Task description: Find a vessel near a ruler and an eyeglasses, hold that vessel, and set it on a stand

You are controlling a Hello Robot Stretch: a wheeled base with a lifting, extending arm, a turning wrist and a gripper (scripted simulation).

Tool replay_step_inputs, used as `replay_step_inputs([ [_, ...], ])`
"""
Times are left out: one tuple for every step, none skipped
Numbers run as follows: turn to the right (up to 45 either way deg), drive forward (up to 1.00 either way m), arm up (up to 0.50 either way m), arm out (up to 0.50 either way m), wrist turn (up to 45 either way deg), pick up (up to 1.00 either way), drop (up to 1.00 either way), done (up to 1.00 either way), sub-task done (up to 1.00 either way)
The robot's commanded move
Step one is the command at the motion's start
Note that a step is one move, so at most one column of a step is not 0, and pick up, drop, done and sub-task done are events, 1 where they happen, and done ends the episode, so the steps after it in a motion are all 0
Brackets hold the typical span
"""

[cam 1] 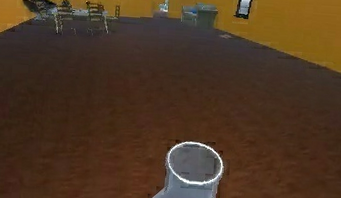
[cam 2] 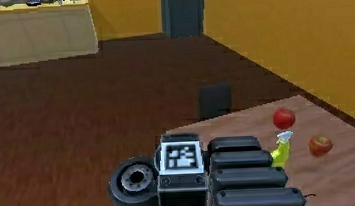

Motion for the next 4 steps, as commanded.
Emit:
replay_step_inputs([
  [0.0,0.15,0.0,0.0,0.0,0.0,0.0,0.0,0.0],
  [-45.0,0.0,0.0,0.0,0.0,0.0,0.0,0.0,0.0],
  [-27.0,0.0,0.0,0.0,0.0,0.0,0.0,0.0,0.0],
  [0.0,0.35,0.0,0.0,0.0,0.0,0.0,0.0,0.0],
])
